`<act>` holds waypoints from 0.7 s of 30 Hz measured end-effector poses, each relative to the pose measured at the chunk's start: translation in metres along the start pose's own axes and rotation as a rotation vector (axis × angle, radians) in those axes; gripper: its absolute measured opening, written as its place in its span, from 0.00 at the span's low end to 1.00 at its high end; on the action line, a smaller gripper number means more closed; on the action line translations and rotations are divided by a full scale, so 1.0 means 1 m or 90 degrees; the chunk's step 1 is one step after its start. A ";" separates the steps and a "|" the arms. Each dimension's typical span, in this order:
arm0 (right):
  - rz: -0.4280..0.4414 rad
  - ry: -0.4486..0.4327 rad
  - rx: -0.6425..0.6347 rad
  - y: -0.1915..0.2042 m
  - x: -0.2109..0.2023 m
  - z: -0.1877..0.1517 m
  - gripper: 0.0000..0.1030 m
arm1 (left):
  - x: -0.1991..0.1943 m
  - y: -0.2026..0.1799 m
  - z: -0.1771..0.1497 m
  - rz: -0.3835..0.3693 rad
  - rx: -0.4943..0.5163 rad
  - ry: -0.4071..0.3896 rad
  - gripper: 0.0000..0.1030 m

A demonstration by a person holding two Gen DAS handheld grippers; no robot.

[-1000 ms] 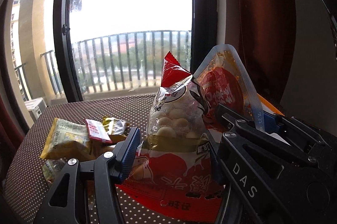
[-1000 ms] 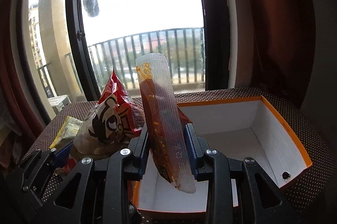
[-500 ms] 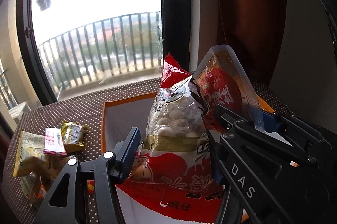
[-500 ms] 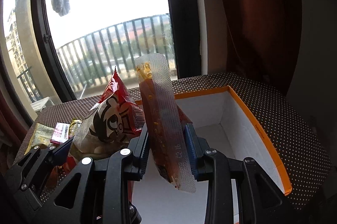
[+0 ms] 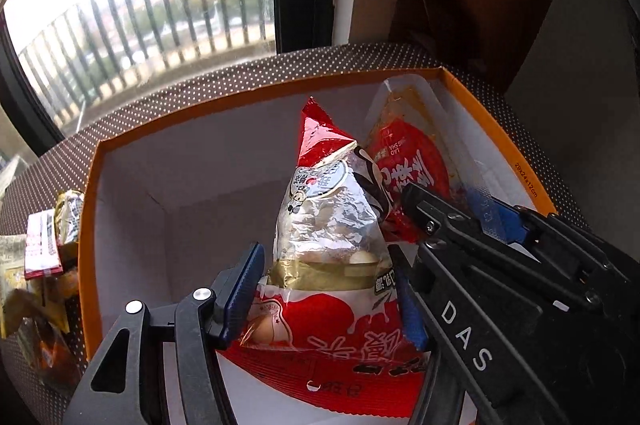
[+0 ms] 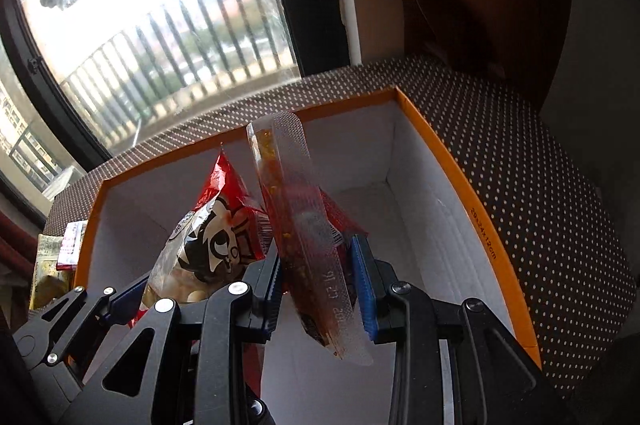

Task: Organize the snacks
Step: 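Lower both bags into the shoebox and open both grippers, then withdraw both grippers from the shoebox back toward the snack pile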

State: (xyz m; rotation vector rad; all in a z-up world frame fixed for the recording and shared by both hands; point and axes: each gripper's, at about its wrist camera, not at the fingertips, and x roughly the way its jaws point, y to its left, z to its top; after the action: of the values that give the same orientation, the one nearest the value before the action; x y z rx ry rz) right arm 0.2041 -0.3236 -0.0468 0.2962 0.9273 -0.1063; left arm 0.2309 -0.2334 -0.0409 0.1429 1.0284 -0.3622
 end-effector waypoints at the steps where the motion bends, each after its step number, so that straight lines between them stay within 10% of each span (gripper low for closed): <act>1: 0.000 0.006 0.005 -0.001 0.001 0.000 0.36 | 0.001 0.000 0.001 0.001 -0.001 0.002 0.66; 21: -0.019 -0.054 -0.005 0.008 -0.025 -0.008 0.72 | -0.034 -0.005 -0.012 0.074 0.040 -0.068 0.95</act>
State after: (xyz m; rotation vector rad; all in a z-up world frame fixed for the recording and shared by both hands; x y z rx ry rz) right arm 0.1850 -0.3145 -0.0293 0.2686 0.8474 -0.1414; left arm 0.2037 -0.2267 -0.0173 0.2365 0.8988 -0.2934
